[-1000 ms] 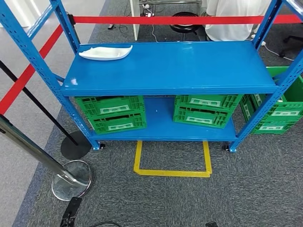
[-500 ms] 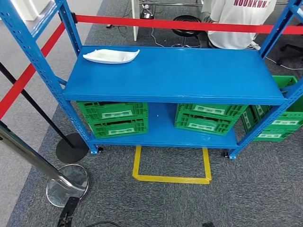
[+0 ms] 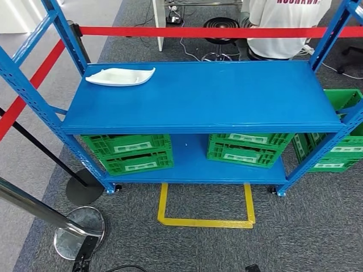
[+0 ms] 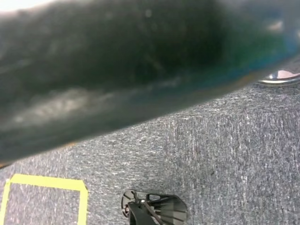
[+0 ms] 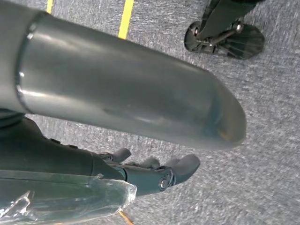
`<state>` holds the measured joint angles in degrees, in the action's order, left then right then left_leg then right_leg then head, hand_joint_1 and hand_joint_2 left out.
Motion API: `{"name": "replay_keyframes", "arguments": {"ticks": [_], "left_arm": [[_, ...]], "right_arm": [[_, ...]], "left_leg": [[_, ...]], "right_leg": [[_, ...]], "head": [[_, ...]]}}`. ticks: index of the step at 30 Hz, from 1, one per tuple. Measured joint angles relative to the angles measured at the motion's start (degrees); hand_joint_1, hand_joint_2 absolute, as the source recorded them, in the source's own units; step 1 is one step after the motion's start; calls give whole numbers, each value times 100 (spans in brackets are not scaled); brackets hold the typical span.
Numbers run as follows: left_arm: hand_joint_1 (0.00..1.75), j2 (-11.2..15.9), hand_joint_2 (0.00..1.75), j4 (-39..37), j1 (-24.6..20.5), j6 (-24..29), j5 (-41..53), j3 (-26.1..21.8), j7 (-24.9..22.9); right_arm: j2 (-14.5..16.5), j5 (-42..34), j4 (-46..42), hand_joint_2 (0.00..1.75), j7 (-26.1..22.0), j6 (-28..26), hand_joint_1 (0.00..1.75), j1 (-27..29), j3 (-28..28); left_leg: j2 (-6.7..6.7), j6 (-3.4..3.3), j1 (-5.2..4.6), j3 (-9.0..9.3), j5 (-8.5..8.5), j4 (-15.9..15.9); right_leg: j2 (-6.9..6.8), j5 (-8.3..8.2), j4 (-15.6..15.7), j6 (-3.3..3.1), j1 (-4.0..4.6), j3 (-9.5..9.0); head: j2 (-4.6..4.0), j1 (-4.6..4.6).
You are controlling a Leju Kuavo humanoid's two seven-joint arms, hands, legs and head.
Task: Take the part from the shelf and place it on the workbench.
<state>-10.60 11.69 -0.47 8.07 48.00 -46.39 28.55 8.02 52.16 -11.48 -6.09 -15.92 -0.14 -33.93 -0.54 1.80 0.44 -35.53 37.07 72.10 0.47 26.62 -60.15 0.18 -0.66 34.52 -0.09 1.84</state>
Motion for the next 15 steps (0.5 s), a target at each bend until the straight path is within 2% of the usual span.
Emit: {"name": "replay_keyframes", "arguments": {"ticks": [1,2,3,4,5,6,7,10,12,14,15], "left_arm": [[0,1,0,0,8,1,0,-1,0],[0,2,0,0,14,1,0,-2,0],[0,3,0,0,19,2,0,-2,0],[0,3,0,0,22,2,0,-2,0],[0,3,0,-1,23,2,0,-2,0],[0,2,0,-2,18,15,-1,-1,-6],[0,1,0,-3,13,42,-1,-1,-21],[0,-7,0,-4,16,195,-1,-5,-85],[0,-15,87,-4,14,329,14,-13,-142],[0,-29,175,-4,-2,462,51,-16,-220],[0,-38,175,-4,-6,510,70,-16,-253]], "right_arm": [[0,0,1,0,1,1,0,10,0],[0,0,1,0,1,1,0,21,-1],[0,1,1,0,1,1,0,27,-2],[0,2,1,0,2,1,0,27,-3],[0,2,1,0,1,1,0,20,-4],[0,3,1,0,1,1,0,12,-4],[0,3,1,0,4,-1,0,7,-4],[2,3,0,0,31,0,0,2,-4],[2,-1,0,0,63,33,0,-11,-11],[3,-12,1,0,134,96,0,-25,-26],[4,-16,2,0,181,121,0,-26,-33]], "left_leg": [[0,6,4,-184,-47,195],[1,7,8,-274,-218,186],[1,6,12,-266,-497,-26],[6,5,17,-194,-816,-370],[11,6,12,-104,-1042,-698],[16,-12,7,-8,-1150,-979],[18,-38,-1,51,-1166,-1148],[11,-157,-2,119,-1071,-1267],[12,-237,20,167,-1048,-1298],[16,-300,15,214,-1007,-1304],[17,-317,7,236,-986,-1304]], "right_leg": [[6,39,0,1,-3,-46],[13,81,0,9,-9,-104],[20,127,0,24,-17,-171],[25,173,0,46,-24,-237],[31,222,-4,80,-19,-297],[36,260,-7,118,-13,-331],[38,285,4,157,-5,-348],[26,319,65,264,0,-367],[9,482,-200,318,0,-253],[-2,791,-912,343,1,128],[-1,906,-1285,347,1,353]], "head": [[0,5],[0,5],[0,5],[0,6],[0,5],[0,8],[0,3],[0,-8],[0,-35],[0,-68],[0,-75]]}}
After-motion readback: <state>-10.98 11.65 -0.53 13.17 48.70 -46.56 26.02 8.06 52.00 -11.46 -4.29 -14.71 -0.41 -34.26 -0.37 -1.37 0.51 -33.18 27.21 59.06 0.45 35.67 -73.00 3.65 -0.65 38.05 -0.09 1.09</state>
